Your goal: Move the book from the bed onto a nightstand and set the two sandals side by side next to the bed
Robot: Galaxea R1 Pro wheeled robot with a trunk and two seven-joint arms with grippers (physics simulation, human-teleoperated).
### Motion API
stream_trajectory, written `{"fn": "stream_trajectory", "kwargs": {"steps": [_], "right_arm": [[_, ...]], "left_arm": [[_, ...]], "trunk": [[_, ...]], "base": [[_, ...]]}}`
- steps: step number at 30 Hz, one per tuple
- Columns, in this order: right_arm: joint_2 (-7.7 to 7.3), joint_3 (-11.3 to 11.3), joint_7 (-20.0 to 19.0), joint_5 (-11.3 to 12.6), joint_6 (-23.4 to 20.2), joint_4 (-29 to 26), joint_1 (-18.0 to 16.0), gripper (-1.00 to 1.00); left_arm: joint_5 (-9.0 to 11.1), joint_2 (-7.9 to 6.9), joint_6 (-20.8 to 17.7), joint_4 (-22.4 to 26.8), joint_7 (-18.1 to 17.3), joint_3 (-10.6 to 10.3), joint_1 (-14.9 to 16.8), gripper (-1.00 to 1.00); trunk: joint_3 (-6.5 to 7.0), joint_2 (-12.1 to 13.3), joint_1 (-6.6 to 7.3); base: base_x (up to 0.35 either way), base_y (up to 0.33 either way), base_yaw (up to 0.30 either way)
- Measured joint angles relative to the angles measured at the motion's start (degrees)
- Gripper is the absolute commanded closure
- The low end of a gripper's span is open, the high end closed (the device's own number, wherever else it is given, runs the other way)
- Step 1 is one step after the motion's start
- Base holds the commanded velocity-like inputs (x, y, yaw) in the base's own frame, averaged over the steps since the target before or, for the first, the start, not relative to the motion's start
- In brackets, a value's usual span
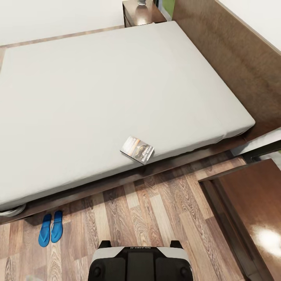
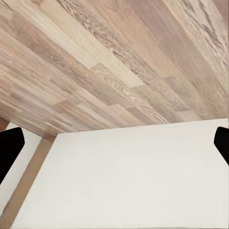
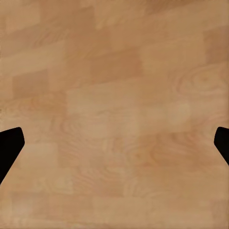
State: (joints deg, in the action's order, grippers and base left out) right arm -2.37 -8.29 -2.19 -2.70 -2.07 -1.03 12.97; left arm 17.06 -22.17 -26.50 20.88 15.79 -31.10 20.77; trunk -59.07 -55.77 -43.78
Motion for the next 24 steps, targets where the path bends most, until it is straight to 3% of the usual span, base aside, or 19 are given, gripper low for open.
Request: {"fn": "stream_trajectory", "kwargs": {"steps": [6, 10, 14, 24], "right_arm": [[0.03, 0.0, 0.0, 0.0, 0.0, 0.0, 0.0, -1.00], [0.09, 0.0, 0.0, 0.0, 0.0, 0.0, 0.0, -1.00], [0.21, 0.0, 0.0, 0.0, 0.0, 0.0, 0.0, -1.00], [0.20, 0.0, 0.0, 0.0, 0.0, 0.0, 0.0, -1.00]], "left_arm": [[0.0, -0.07, 11.4, -9.1, -3.4, -1.8, -0.2, -1.00], [0.0, -0.18, 15.2, -10.9, -4.0, -2.1, -0.3, -1.00], [0.0, -0.51, 18.6, -12.4, -4.5, -2.3, -0.5, -1.00], [0.1, -0.55, 20.9, -12.9, -4.7, -2.4, -1.6, -1.00]], "trunk": [[0.00, 0.0, 0.00], [0.00, 0.0, 0.00], [0.00, 0.0, 0.00], [0.00, 0.0, 0.00]], "base": [[0.000, 0.000, 0.000], [0.000, 0.000, 0.000], [0.000, 0.000, 0.000], [0.000, 0.000, 0.000]]}}
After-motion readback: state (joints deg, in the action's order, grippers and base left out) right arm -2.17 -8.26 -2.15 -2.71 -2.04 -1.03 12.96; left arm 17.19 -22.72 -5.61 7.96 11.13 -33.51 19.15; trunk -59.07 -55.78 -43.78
